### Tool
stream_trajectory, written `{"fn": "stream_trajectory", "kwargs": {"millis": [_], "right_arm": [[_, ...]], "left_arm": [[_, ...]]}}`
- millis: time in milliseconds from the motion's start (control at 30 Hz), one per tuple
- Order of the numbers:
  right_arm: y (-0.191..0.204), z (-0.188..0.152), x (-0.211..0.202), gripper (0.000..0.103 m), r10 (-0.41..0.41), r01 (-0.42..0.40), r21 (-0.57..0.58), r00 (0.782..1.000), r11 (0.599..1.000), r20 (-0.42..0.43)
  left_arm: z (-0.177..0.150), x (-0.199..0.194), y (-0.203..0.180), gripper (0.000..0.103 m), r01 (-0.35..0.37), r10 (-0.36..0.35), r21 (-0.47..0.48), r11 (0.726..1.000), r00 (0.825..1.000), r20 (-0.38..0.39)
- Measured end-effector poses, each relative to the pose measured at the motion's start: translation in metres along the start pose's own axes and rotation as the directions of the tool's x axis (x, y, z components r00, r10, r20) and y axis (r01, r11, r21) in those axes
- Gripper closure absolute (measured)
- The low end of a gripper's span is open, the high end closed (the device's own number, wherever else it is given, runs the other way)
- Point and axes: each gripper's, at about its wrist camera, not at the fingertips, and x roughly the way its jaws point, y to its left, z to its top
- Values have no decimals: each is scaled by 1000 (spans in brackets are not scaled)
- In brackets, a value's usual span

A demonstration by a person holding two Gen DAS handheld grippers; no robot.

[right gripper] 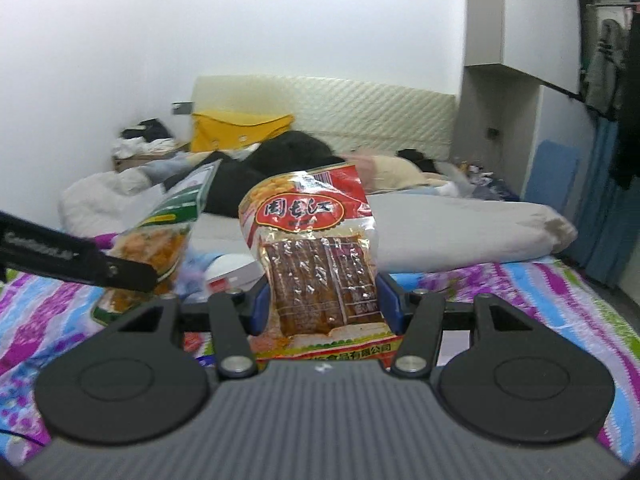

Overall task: Organize snacks
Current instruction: 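Lift both bags and carry them over the pink box, releasing them inside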

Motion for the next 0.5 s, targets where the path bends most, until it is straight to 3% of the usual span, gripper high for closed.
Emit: {"fn": "stream_trajectory", "kwargs": {"millis": [133,367,500], "right_arm": [[-22,6,6,46,-55,55,-1,998,998,-5],[-70,-17,44,46,-125,131,33,980,991,-152],[-89,-38,60,46,-145,158,39,962,987,-231]], "left_arm": [[10,24,-26,54,-1,0,67,998,1000,10],[9,95,-54,54,33,-24,75,997,993,-117],[0,130,-76,54,35,-13,130,991,985,-170]]}}
